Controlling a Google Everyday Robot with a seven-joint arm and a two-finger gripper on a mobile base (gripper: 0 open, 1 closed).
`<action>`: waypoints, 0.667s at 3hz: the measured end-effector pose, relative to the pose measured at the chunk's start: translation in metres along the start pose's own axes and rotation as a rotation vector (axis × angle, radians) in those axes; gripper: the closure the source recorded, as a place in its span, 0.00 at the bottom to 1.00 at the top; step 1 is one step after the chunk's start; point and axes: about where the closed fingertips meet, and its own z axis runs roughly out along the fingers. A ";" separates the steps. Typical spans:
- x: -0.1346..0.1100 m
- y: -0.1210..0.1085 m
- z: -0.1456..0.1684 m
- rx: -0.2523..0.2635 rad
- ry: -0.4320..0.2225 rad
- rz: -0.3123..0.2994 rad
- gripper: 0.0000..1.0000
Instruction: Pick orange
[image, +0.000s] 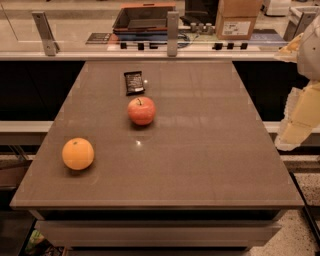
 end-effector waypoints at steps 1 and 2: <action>0.000 0.000 0.000 0.000 0.000 0.000 0.00; -0.006 0.002 0.009 -0.003 -0.045 0.017 0.00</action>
Offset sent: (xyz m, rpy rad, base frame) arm 0.0088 0.0182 -0.0240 0.1249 -0.0021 -0.0014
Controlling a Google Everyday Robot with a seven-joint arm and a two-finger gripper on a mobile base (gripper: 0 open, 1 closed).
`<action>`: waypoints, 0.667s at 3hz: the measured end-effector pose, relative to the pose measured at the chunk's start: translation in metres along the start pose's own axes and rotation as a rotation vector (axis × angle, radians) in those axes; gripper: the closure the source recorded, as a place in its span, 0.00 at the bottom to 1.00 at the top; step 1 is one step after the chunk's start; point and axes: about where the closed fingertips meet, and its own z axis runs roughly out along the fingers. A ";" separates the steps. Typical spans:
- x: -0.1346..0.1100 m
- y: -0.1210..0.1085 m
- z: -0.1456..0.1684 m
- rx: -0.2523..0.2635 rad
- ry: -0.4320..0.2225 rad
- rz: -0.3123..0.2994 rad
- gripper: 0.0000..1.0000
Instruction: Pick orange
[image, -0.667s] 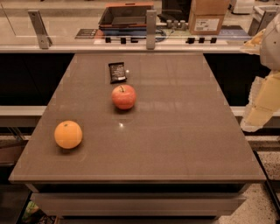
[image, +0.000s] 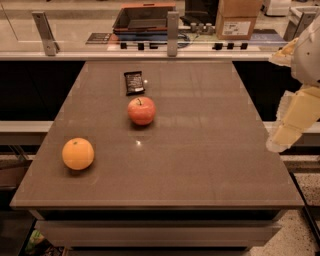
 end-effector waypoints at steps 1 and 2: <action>-0.012 0.006 0.016 0.000 -0.083 0.038 0.00; -0.033 0.015 0.035 -0.006 -0.191 0.070 0.00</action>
Offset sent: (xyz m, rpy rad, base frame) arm 0.0139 0.0741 -0.0469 0.3524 -0.0580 0.0081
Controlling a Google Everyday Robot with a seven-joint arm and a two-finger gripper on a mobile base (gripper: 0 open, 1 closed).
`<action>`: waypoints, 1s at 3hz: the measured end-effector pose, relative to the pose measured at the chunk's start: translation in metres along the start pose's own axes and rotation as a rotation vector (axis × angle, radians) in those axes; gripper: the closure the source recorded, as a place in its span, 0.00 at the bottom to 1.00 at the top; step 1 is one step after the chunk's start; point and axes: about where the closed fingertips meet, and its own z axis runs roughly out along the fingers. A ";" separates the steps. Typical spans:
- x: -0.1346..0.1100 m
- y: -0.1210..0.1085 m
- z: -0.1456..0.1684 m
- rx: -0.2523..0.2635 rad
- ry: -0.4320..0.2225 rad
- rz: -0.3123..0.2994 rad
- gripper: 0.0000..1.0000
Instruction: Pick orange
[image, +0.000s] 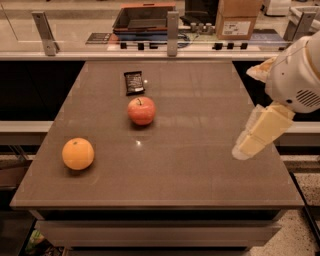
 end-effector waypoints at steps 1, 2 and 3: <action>-0.025 0.009 0.028 -0.004 -0.114 0.038 0.00; -0.055 0.021 0.059 -0.024 -0.240 0.062 0.00; -0.086 0.043 0.084 -0.055 -0.362 0.080 0.00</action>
Offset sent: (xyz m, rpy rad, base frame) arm 0.0263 0.1274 -0.0485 0.4190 -0.0587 0.0583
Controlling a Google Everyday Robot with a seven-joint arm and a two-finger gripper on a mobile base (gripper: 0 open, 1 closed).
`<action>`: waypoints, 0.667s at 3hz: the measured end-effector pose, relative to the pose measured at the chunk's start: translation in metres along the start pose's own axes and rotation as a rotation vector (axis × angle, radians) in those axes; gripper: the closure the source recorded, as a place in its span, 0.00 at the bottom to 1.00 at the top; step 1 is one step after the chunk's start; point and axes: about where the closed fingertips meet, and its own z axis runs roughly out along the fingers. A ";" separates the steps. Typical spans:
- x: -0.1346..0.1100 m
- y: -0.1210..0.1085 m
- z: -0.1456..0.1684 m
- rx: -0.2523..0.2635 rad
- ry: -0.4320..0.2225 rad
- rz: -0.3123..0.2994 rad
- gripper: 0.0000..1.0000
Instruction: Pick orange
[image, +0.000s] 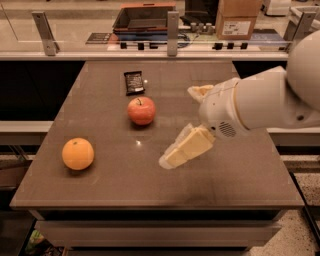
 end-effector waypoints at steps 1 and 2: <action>-0.015 0.026 0.024 -0.037 -0.102 0.016 0.00; -0.033 0.049 0.042 -0.080 -0.193 0.013 0.00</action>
Offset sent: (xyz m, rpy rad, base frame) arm -0.0292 0.0919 -0.0252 0.2856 -0.0038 0.1276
